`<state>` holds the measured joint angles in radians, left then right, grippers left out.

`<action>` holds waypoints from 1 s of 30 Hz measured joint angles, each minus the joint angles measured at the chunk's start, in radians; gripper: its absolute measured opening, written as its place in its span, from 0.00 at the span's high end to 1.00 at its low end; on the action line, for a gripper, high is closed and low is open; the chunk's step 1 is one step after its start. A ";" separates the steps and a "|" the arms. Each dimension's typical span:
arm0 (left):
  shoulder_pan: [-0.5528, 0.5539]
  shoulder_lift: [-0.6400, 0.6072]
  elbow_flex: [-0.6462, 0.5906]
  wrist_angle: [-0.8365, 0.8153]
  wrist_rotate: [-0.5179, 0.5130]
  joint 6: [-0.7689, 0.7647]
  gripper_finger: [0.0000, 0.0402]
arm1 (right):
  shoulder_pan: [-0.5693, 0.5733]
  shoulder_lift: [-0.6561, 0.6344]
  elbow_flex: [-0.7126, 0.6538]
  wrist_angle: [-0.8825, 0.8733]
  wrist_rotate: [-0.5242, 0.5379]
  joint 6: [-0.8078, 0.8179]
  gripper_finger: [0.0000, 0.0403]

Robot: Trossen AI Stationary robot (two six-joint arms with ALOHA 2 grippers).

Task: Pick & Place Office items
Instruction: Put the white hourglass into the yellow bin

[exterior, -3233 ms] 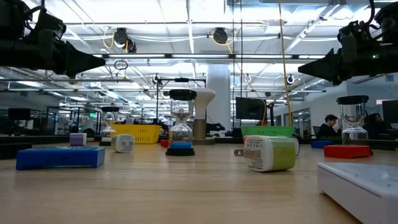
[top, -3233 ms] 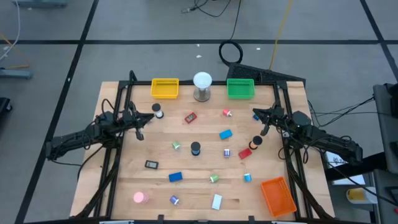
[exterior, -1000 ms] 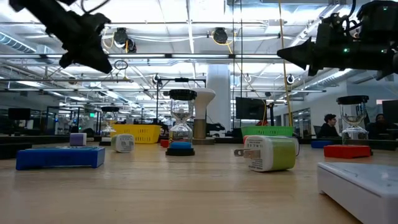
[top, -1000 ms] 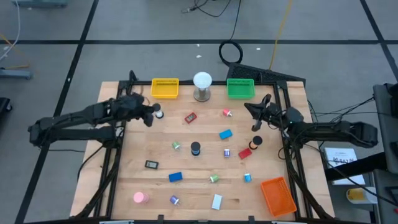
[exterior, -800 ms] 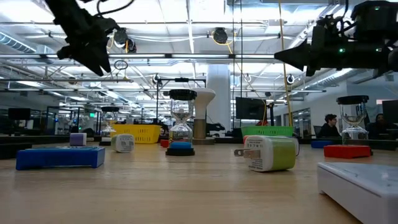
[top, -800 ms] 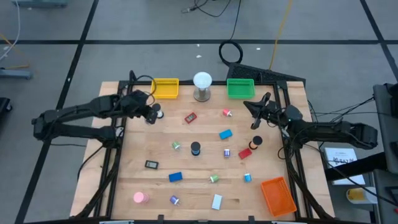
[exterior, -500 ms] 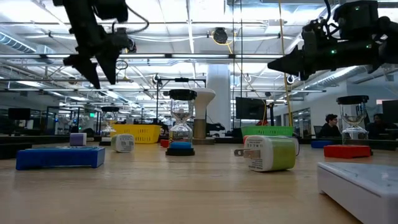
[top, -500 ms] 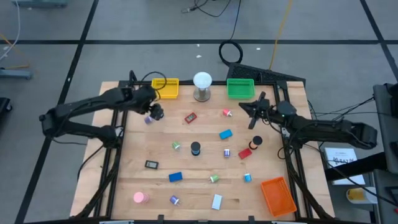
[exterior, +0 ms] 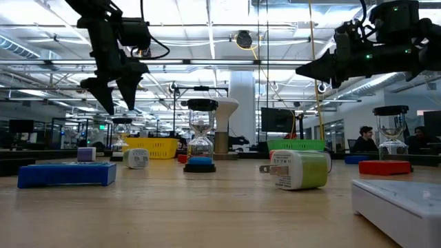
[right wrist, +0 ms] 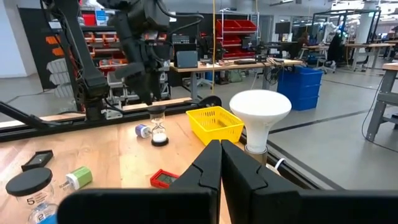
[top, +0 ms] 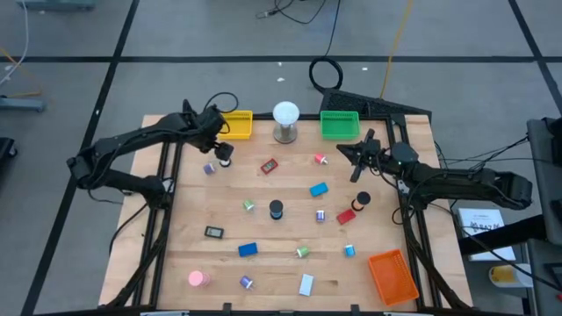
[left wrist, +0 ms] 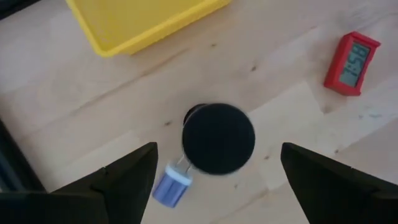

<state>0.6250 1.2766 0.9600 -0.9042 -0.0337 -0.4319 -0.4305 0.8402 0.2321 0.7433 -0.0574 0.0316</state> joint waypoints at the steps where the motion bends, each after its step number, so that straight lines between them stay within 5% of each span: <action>1: 0.000 0.011 0.000 0.001 -0.006 0.001 0.14 | 0.000 0.000 0.001 0.001 0.000 0.002 1.00; 15: 0.002 0.100 -0.001 0.034 -0.024 0.028 0.18 | 0.000 0.000 0.001 0.005 0.000 0.001 1.00; 30: 0.002 0.105 -0.001 0.019 -0.027 0.008 0.35 | 0.000 0.000 0.001 -0.013 -0.001 0.001 1.00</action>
<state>0.6266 1.3819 0.9592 -0.8856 -0.0612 -0.4239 -0.4302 0.8402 0.2329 0.7301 -0.0582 0.0330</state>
